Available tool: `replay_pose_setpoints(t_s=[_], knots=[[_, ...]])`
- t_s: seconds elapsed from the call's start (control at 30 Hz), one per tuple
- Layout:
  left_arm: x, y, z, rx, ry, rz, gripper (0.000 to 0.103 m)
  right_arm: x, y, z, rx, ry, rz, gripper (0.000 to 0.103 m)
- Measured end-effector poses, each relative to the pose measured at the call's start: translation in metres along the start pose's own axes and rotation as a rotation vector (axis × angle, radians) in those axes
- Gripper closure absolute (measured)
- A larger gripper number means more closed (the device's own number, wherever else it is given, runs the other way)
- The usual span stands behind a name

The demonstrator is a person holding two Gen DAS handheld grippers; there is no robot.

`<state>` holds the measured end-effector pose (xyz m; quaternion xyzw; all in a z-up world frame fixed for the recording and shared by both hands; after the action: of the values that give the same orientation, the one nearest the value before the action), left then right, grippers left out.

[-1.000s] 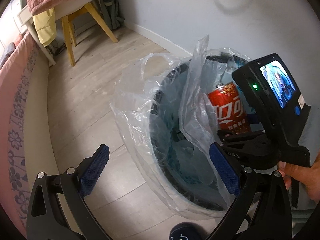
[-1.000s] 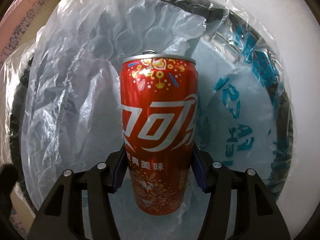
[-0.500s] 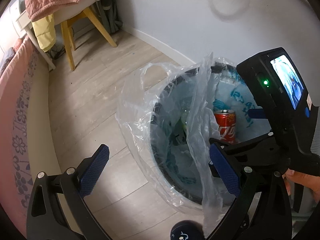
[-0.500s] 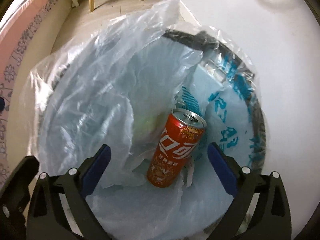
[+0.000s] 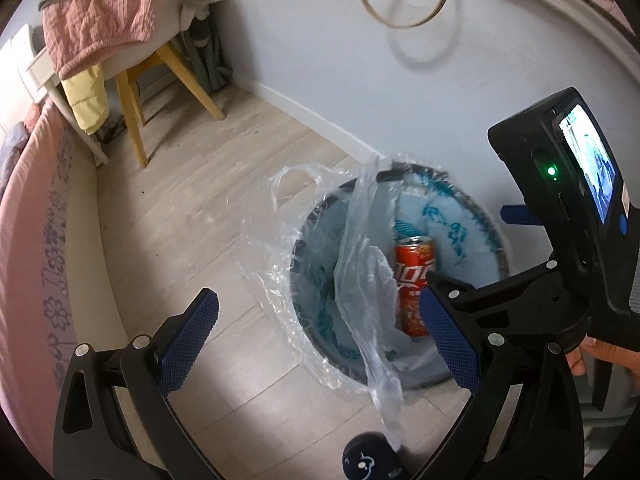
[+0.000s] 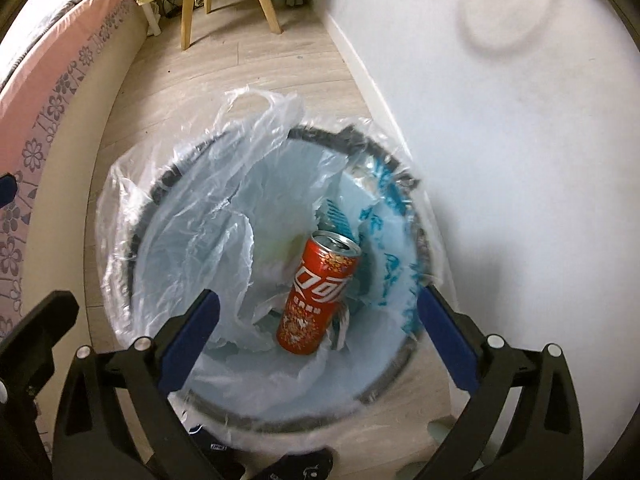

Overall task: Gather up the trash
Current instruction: 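Raise the open right tool away from the bin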

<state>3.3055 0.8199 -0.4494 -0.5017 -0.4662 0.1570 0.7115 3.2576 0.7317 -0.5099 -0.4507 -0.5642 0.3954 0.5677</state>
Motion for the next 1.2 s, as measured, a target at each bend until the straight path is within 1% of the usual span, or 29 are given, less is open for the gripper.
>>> replay_pose_setpoints(t_s=[0.17,0.23,0.27,0.4,0.5,0.67,0.8,0.93,1.07,1.2], knots=[[0.017,-0.048,-0.001,-0.016,0.002,-0.013,0.006,-0.004,-0.058,0.001,0.001,-0.003,-0.007,0.007],[0.025,-0.068,-0.002,-0.022,0.006,-0.023,0.006,0.003,-0.082,0.005,-0.003,0.002,-0.013,0.007],[0.029,-0.078,-0.001,-0.023,0.004,-0.027,0.006,0.011,-0.084,0.008,-0.002,0.007,-0.014,0.007],[0.046,-0.120,0.003,-0.033,0.004,-0.045,0.006,0.016,-0.120,0.012,-0.018,0.019,-0.028,0.007],[0.056,-0.153,0.007,-0.026,0.018,-0.063,0.006,0.019,-0.154,0.013,-0.033,0.023,-0.037,0.007],[0.068,-0.205,0.021,-0.012,0.009,-0.089,0.006,0.023,-0.200,0.019,-0.052,-0.013,-0.064,0.007],[0.070,-0.245,0.034,-0.004,-0.032,-0.096,0.006,0.026,-0.241,0.026,-0.048,-0.063,-0.093,0.007],[0.066,-0.283,0.038,0.030,-0.047,-0.120,0.006,0.029,-0.288,0.036,-0.007,-0.135,-0.151,0.007],[0.057,-0.317,0.036,0.083,-0.101,-0.131,0.006,0.031,-0.313,0.049,0.034,-0.235,-0.192,0.007],[0.041,-0.358,0.029,0.172,-0.164,-0.151,0.006,0.028,-0.338,0.067,0.109,-0.371,-0.248,0.007]])
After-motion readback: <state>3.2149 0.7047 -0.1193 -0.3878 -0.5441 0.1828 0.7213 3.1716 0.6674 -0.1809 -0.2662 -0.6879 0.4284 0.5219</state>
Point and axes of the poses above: each gripper's, at about its wrist camera, not at the fingertips, and y roughly the way its jaws point, z to its left, x to its top, the point moved 5 cm from there along y, roughly the way its jaws point, and after that the axes turned 4 degrees about -y, right-handed, at the moved point
